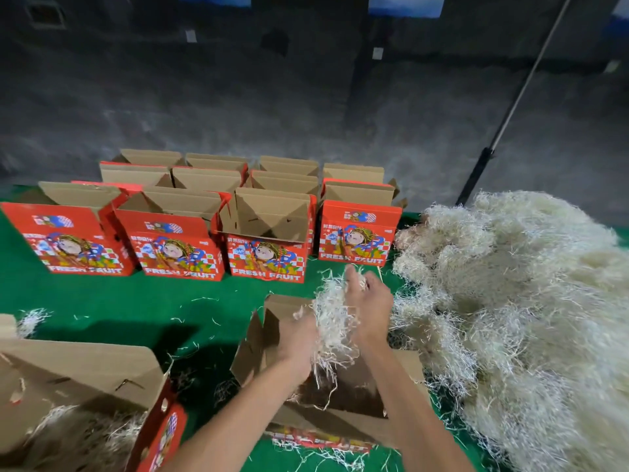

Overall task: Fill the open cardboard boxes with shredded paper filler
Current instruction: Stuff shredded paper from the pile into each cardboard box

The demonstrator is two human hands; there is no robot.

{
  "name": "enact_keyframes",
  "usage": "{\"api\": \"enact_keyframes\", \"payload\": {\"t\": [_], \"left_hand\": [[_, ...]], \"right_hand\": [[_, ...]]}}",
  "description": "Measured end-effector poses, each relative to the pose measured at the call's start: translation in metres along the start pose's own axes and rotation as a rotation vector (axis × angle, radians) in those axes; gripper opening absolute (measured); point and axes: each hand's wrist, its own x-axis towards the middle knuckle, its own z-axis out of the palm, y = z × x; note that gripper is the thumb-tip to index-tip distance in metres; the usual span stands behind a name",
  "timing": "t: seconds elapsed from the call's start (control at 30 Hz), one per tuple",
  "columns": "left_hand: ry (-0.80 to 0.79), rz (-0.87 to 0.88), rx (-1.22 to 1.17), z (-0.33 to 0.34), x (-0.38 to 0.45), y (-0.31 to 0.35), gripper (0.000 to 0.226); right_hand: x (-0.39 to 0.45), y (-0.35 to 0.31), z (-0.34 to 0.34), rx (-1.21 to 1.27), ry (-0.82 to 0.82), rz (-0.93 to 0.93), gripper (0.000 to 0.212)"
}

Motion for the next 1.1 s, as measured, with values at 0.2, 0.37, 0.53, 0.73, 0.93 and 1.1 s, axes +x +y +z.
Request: {"api": "enact_keyframes", "payload": {"t": [0.2,0.37,0.53,0.73,0.93,1.1], "left_hand": [[0.086,0.054,-0.072,0.013,0.017,0.039,0.033],[0.101,-0.026,-0.151,-0.001,0.027,0.015,0.041],[0.185,-0.083,-0.301,-0.018,0.030,0.007,0.016],[0.012,0.151,0.090,-0.025,0.004,0.016,0.051],[-0.260,0.273,0.330,-0.037,-0.009,0.012,0.093],[-0.150,0.378,0.166,-0.030,-0.017,0.018,0.050]], "right_hand": [[-0.029,0.031,0.014,-0.074,-0.044,0.158,0.016],[0.006,0.009,-0.013,0.237,0.205,0.245,0.040],[0.010,0.006,-0.033,0.168,0.195,0.239,0.050],[-0.014,-0.005,-0.027,0.188,-0.103,0.259,0.060],[-0.012,-0.020,-0.028,0.380,-0.358,0.416,0.059],[-0.019,-0.029,-0.030,0.349,-0.251,0.215,0.035]]}}
